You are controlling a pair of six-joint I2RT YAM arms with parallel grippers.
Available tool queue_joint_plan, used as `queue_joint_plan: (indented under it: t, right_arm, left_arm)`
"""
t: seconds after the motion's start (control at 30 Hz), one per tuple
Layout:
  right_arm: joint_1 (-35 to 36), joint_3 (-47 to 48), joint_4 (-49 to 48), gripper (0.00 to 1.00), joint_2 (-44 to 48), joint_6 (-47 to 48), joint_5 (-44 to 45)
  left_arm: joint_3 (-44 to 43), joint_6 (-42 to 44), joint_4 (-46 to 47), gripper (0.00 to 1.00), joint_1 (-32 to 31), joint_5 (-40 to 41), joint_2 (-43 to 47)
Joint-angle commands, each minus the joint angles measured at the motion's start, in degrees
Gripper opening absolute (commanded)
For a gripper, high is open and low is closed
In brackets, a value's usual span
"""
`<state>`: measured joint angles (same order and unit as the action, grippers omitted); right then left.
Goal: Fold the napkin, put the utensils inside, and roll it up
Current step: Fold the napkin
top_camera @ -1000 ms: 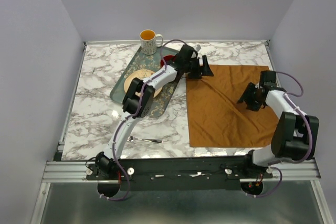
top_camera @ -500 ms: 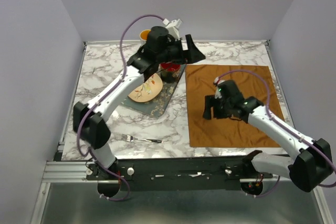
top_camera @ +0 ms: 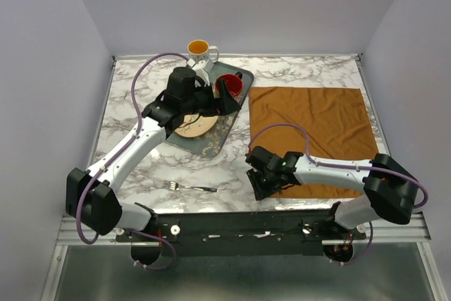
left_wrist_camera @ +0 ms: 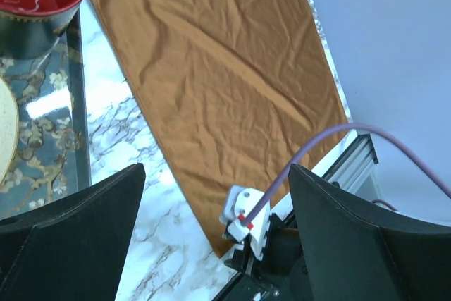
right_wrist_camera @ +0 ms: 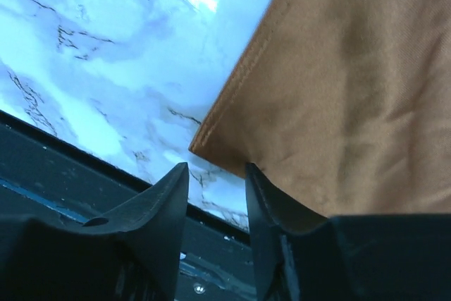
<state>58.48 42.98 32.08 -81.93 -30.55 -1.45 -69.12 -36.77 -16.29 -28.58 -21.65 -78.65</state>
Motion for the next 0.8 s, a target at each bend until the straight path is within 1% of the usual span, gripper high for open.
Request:
queue_joint_plan:
  t: [0.0,0.2,0.4,0.53,0.67,0.73,0.77]
  right_arm:
    - [1.38,3.42,-3.42,0.42,-1.92,0.57,3.47]
    - [1.38,5.62,-1.67,0.46,-3.84,2.42,5.67]
    - [1.46,2.64,-2.63,0.46,-4.9,1.54,3.92]
    - [2.78,2.28,-1.67,0.47,-5.26,1.1,4.53]
    - [4.36,2.11,-1.49,0.49,-7.53,0.14,4.26]
    - [5.24,1.58,-2.19,0.49,-8.59,-0.83,3.91]
    - [5.42,1.32,-3.15,0.47,-9.12,-1.18,3.91]
  left_arm:
    - [2.23,1.44,0.3,0.92,0.45,-0.15,4.21]
    - [3.91,1.18,0.91,0.92,1.07,-1.55,4.56]
    - [4.52,1.62,0.91,0.92,2.03,-1.82,5.09]
    - [5.48,1.62,1.17,0.92,3.0,-2.78,5.0]
    - [6.28,1.09,1.97,0.92,3.96,-3.57,5.09]
    - [6.63,1.09,1.97,0.92,4.32,-3.75,5.35]
    - [6.63,1.18,1.97,0.92,4.76,-4.01,5.35]
